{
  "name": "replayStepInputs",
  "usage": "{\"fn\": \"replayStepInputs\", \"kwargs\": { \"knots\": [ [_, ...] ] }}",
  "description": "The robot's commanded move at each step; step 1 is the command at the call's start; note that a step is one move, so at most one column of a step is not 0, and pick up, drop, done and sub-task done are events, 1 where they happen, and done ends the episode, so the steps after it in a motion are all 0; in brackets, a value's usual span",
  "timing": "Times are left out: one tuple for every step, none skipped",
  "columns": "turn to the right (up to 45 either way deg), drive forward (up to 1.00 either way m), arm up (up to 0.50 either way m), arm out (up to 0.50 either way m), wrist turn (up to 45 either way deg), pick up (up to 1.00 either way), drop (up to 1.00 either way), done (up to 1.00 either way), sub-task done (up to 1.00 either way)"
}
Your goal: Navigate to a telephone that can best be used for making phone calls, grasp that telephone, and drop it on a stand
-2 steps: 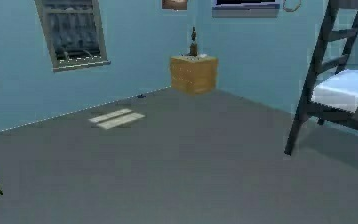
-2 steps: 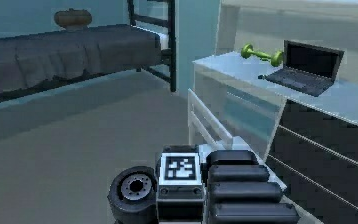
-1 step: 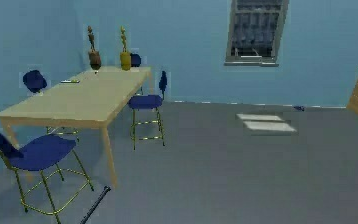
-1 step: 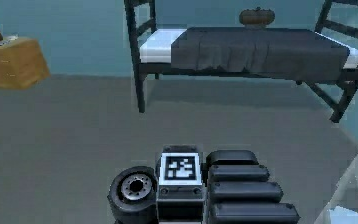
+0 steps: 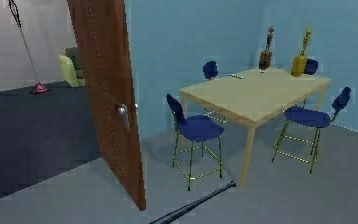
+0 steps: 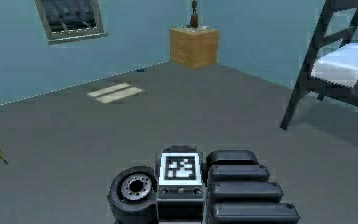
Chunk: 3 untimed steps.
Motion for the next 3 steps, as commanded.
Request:
{"fn": "replayStepInputs", "kwargs": {
  "knots": [
    [-45.0, 0.0, 0.0, 0.0, 0.0, 0.0, 0.0, 0.0, 0.0],
    [-18.0, 0.0, 0.0, 0.0, 0.0, 0.0, 0.0, 0.0, 0.0],
    [0.0, 0.65, 0.0, 0.0, 0.0, 0.0, 0.0, 0.0, 0.0]
  ]
}}
